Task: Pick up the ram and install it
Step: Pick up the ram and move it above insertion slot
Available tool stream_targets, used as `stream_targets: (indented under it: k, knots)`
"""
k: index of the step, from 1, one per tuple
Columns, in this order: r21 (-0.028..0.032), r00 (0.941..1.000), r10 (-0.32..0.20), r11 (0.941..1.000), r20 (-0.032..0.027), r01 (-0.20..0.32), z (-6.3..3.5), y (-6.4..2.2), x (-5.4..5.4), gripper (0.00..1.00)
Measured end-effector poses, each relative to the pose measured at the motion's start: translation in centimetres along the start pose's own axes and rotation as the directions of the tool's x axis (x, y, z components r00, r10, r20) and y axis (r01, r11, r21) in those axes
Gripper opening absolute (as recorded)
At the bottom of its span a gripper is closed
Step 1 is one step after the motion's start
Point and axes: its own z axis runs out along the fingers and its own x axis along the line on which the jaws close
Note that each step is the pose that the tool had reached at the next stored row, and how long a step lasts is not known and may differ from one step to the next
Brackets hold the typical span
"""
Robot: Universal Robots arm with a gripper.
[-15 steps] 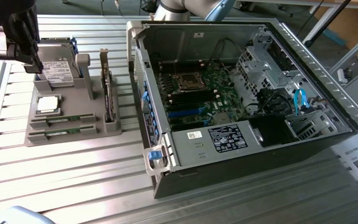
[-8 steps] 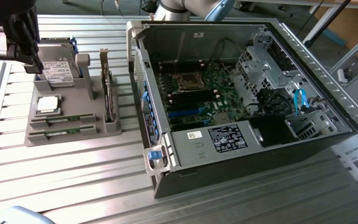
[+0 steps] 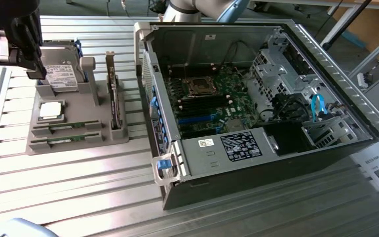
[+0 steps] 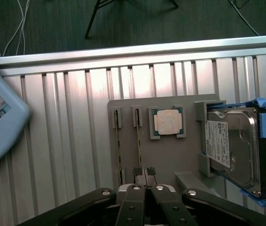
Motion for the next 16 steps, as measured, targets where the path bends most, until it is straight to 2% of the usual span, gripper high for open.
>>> stream_targets:
  k: [8,9,10,11,16]
  knots:
    - [0.0001,1.0000,0.000,1.0000,0.0001,0.000,0.01,0.00,0.00,0.11]
    - [0.0001,1.0000,0.000,1.0000,0.0000,0.000,0.00,0.00,0.00,0.16]
    - [0.0001,1.0000,0.000,1.0000,0.0001,0.000,0.01,0.00,0.00,0.16]
    - [0.0001,1.0000,0.000,1.0000,0.0001,0.000,0.01,0.00,0.00,0.24]
    - [0.0000,1.0000,0.000,1.0000,0.0001,0.000,0.00,0.00,0.00,0.24]
